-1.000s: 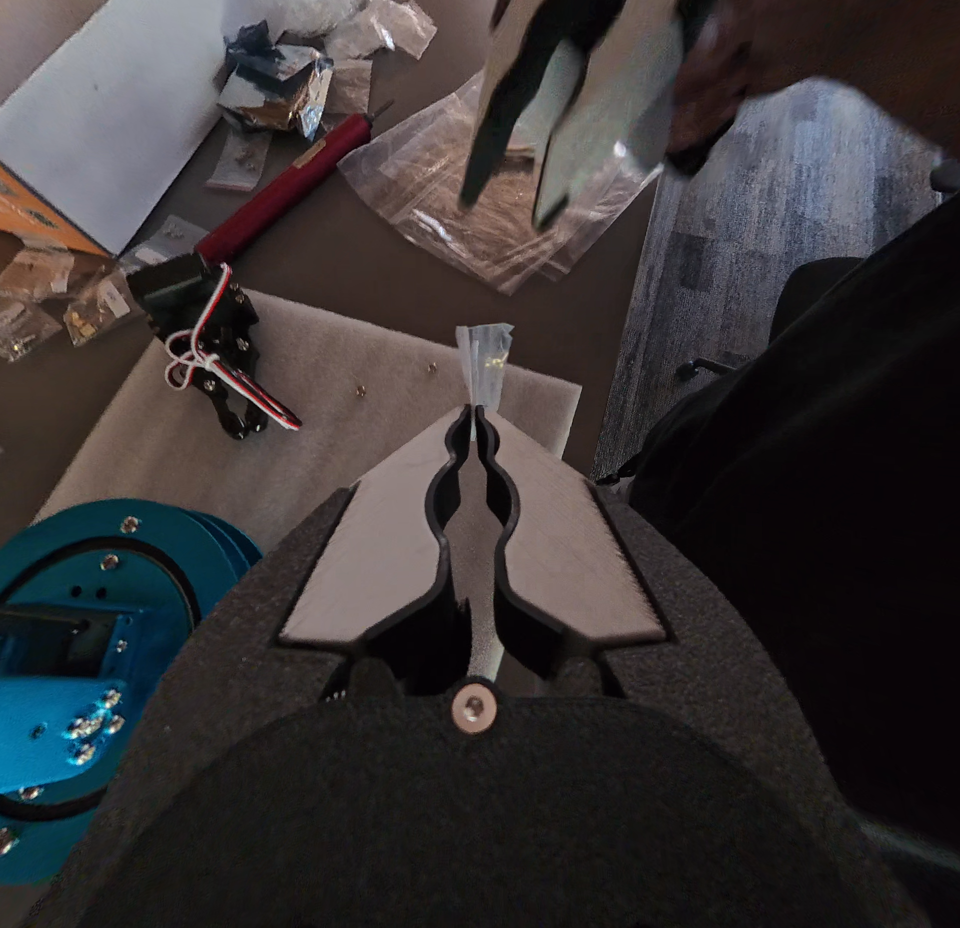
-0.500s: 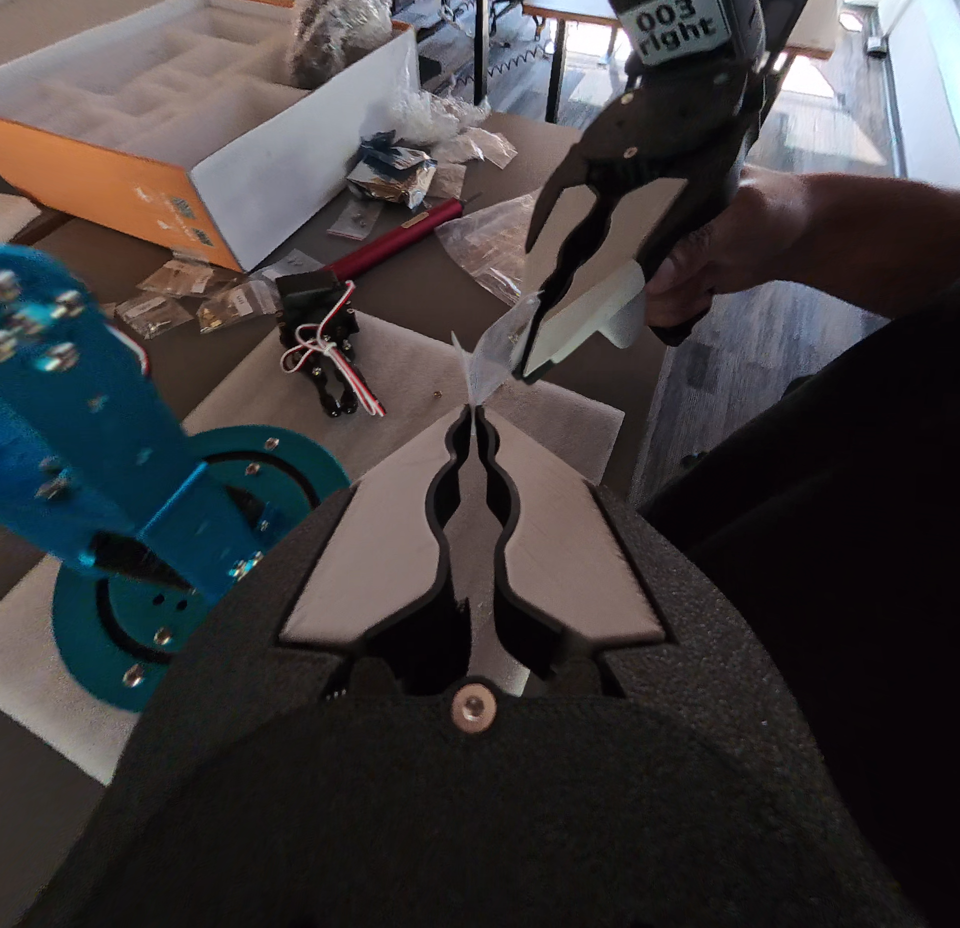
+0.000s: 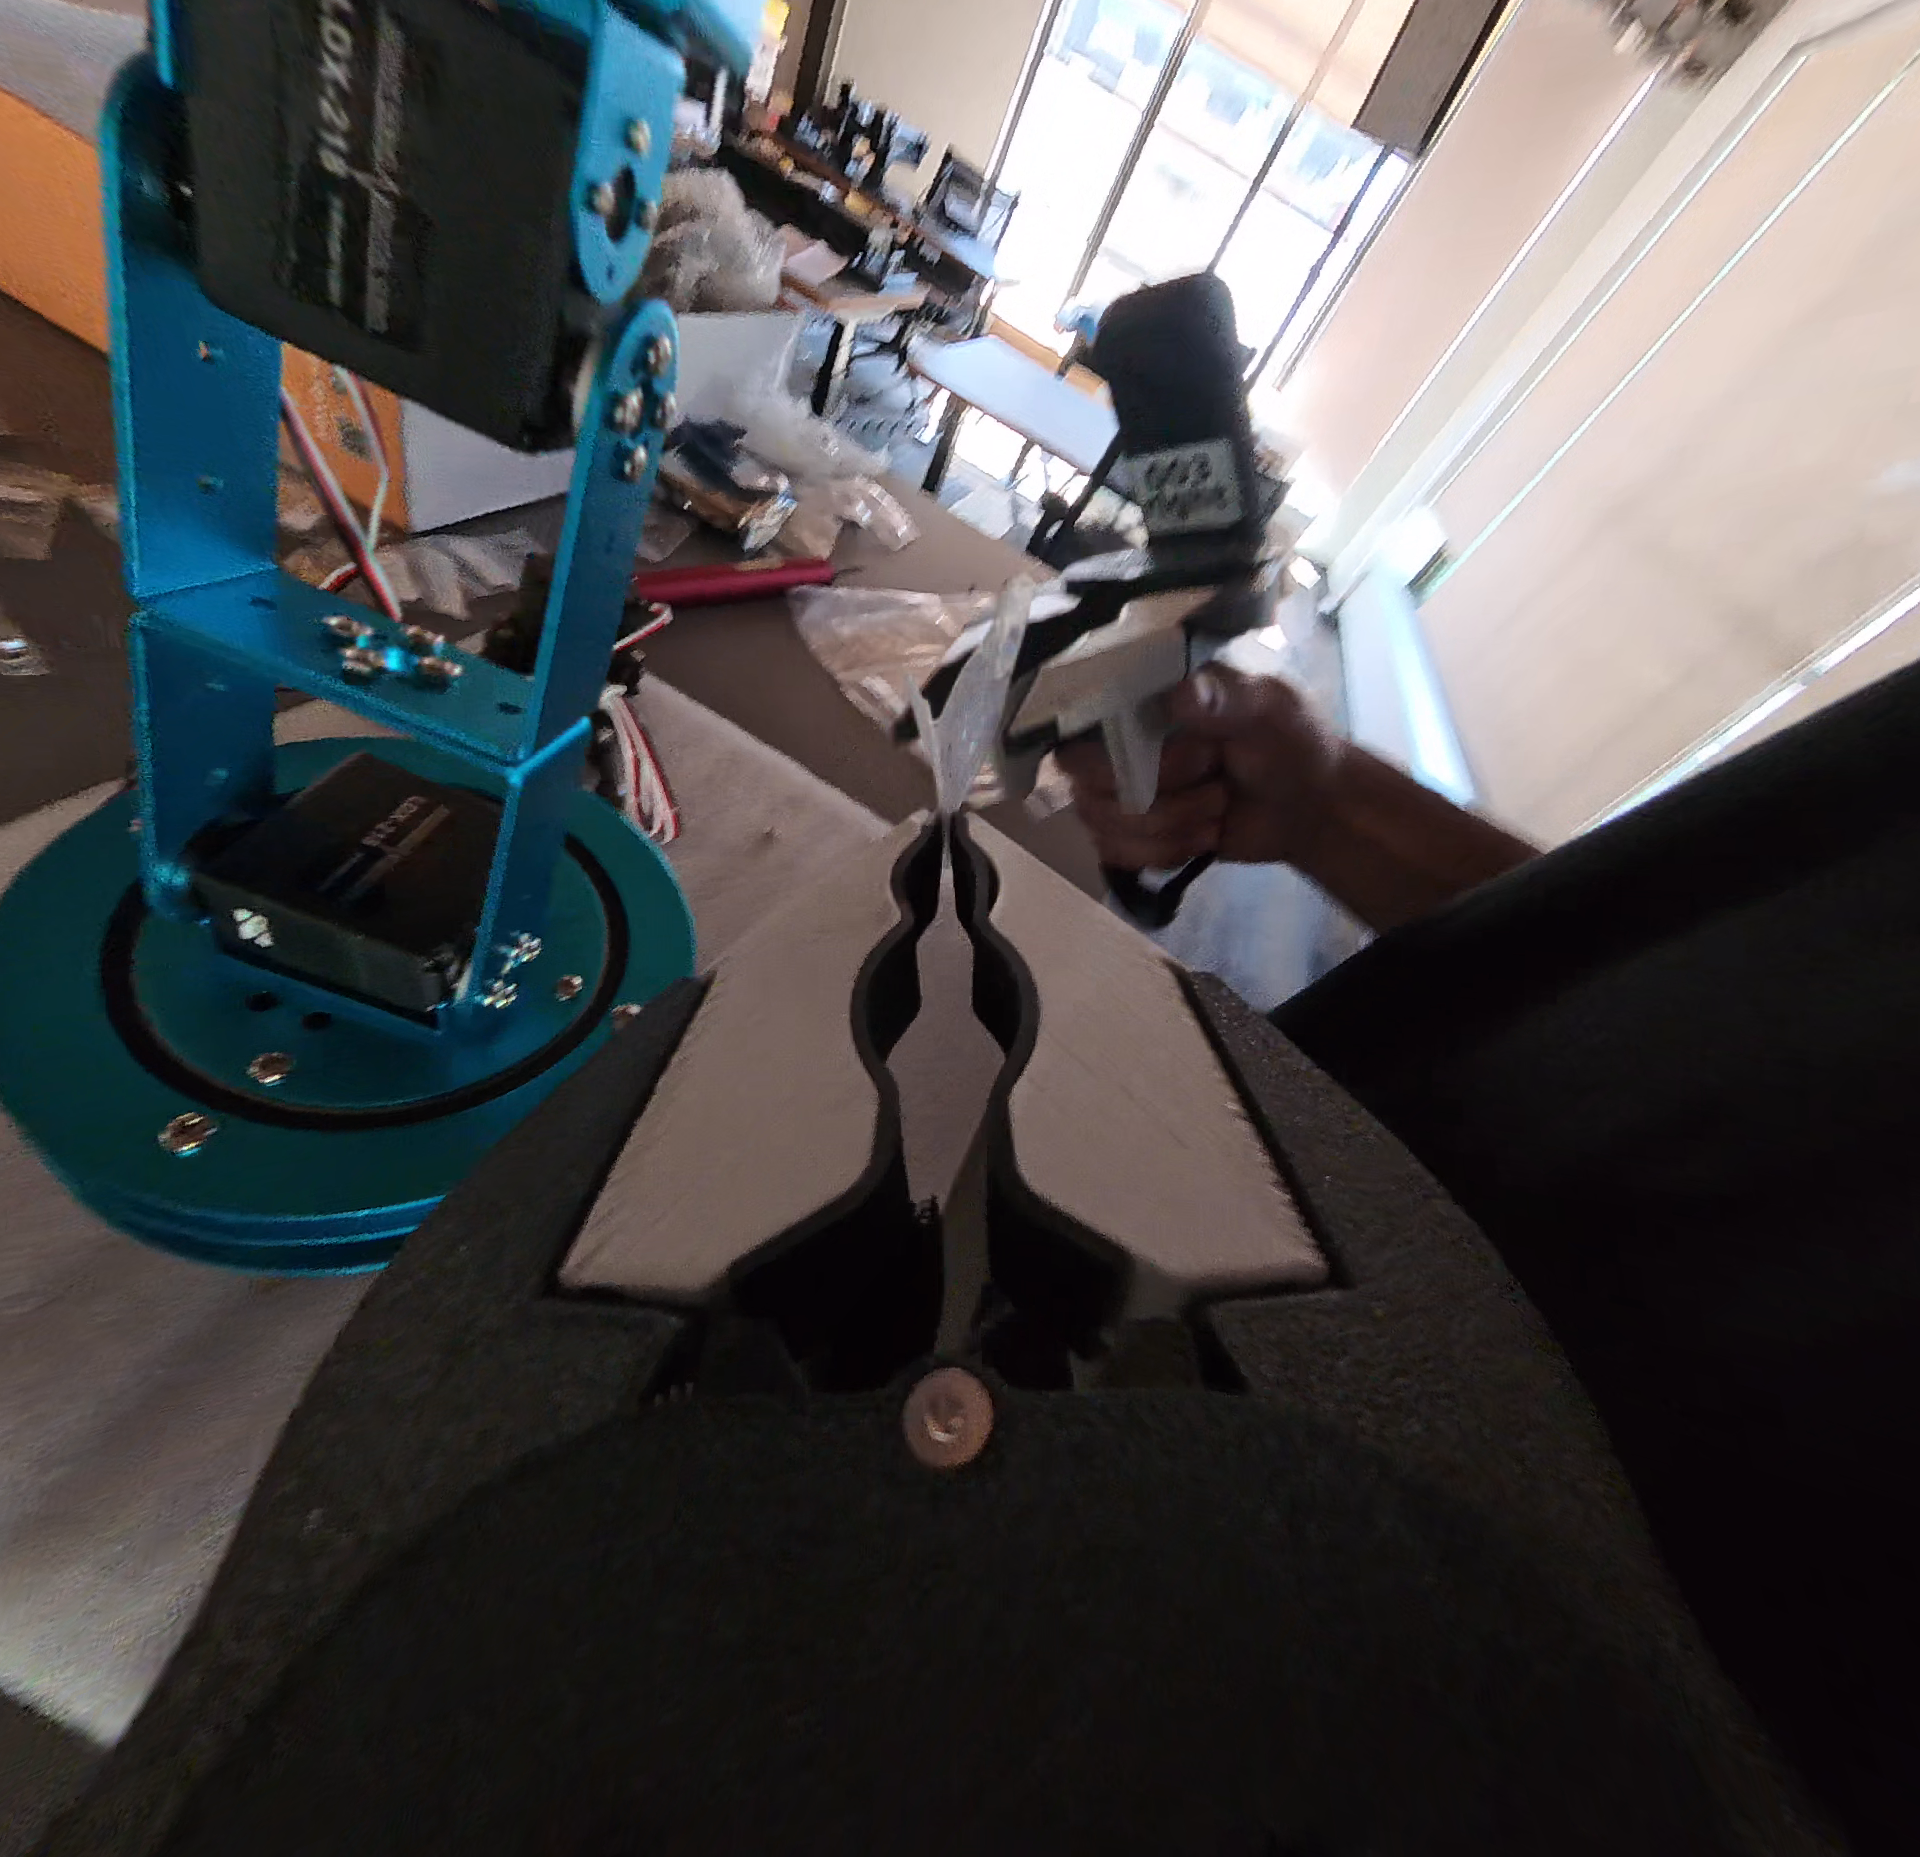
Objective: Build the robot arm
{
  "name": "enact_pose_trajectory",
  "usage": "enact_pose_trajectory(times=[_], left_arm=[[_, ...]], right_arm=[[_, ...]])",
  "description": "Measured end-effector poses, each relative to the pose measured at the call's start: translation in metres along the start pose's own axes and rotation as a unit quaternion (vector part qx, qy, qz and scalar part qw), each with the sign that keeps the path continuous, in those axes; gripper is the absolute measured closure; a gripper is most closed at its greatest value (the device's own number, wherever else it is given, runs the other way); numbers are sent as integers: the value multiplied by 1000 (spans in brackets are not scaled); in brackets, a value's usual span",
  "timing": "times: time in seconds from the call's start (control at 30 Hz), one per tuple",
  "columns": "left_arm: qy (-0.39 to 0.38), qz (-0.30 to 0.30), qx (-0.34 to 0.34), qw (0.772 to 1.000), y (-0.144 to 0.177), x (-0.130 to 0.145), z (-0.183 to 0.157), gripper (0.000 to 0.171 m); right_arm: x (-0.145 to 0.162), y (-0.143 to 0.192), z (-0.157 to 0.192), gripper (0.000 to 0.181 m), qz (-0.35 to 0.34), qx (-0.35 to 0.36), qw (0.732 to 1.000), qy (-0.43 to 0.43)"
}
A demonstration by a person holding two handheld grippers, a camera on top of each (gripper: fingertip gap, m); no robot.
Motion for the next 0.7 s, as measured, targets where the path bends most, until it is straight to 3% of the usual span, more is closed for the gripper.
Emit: enact_pose_trajectory(times=[0.27, 0.7], left_arm=[[112, -111, 58, 986, 5, -13, 2, 171], [127, -102, 57, 985, -4, -7, -6, 171]], right_arm=[[-12, -23, 36, 156, -59, -61, 995, 59], [-25, -25, 42, 168, -72, -116, 989, 57]])
Point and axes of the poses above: each gripper's, where its closed fingertips meet, y back along the fingers, x out of its underside, z = x × y across the jaws, the point moved 10 cm from there along y, back along the fingers, and after that the axes turned 13 degrees about -y, right-handed, at the moved point
